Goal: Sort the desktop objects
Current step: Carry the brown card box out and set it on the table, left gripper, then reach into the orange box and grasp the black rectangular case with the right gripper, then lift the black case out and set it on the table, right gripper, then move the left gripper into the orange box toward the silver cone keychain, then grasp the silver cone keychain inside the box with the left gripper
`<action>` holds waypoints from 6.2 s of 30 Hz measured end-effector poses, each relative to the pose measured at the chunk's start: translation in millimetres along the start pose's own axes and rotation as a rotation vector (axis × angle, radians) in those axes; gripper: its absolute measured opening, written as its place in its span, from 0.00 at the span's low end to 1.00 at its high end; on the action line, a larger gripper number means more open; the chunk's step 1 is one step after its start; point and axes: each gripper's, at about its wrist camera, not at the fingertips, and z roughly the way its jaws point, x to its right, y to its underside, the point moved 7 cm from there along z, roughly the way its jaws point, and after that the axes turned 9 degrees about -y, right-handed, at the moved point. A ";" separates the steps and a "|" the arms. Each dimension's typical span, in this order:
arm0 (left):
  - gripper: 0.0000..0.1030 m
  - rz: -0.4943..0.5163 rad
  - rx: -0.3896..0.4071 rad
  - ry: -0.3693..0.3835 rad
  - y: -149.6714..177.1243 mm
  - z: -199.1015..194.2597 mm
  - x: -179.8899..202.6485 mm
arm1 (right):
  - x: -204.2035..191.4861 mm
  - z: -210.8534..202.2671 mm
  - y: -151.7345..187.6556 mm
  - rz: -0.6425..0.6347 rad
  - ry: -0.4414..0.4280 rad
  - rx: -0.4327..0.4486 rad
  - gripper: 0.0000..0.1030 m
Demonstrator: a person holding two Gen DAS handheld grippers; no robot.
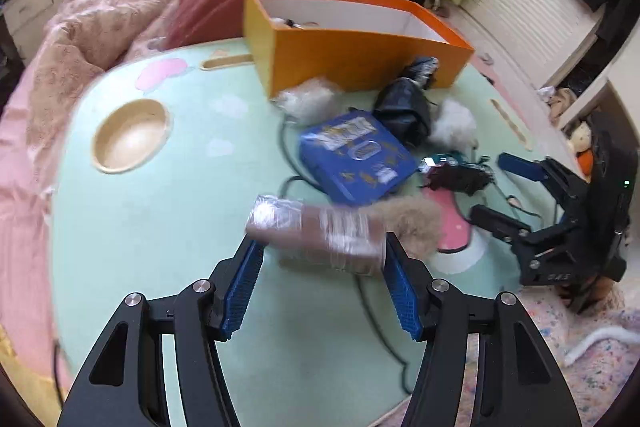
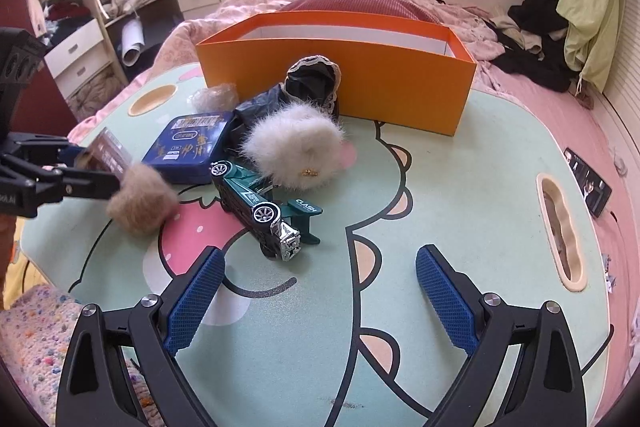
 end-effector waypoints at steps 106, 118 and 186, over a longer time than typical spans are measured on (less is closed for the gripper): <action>1.00 0.089 0.147 -0.176 21.0 17.3 26.6 | -5.7 -10.9 14.4 -0.043 0.025 -0.038 1.00; 1.00 0.093 0.131 -0.175 19.8 18.4 25.0 | -10.7 -10.7 14.3 -0.060 0.002 -0.050 1.00; 0.33 0.014 -0.010 -0.098 -209.9 69.9 34.1 | -15.4 -11.8 13.9 -0.070 -0.023 0.001 1.00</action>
